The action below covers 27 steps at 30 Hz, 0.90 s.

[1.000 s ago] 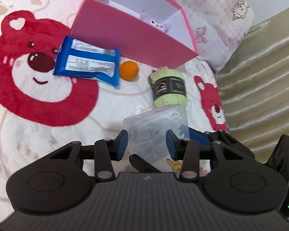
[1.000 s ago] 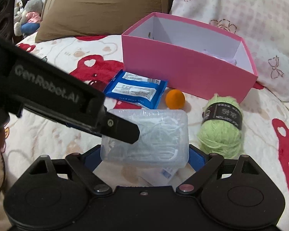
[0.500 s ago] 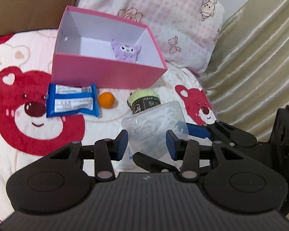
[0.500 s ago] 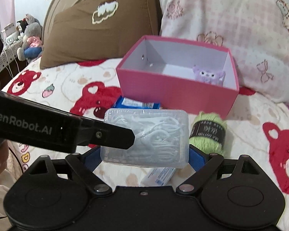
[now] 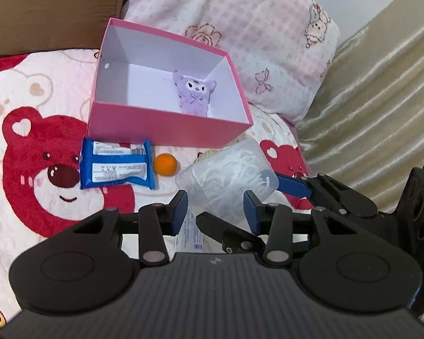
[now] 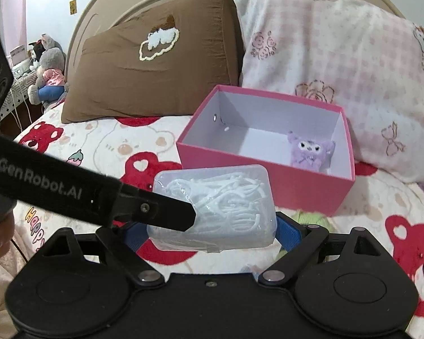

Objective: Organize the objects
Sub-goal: 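Lift the floss-pick box with both grippers and carry it over the pink box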

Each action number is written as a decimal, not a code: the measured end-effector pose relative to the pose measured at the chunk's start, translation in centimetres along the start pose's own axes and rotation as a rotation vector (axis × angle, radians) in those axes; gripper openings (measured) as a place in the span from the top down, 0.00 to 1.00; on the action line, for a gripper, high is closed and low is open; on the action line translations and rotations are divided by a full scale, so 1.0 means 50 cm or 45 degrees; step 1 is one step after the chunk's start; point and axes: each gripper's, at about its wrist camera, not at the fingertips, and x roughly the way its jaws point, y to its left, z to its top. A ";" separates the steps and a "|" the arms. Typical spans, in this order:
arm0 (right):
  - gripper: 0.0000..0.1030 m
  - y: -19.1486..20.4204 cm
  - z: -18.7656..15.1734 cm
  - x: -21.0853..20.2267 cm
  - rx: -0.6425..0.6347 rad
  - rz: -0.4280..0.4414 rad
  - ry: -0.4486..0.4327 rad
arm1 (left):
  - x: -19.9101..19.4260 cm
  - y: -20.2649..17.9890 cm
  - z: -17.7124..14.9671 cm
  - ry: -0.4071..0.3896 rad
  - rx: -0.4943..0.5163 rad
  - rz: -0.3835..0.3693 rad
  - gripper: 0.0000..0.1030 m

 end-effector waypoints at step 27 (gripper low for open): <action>0.09 -0.168 0.226 0.173 0.256 0.174 0.171 | 0.149 0.068 0.251 0.001 -0.155 0.045 0.61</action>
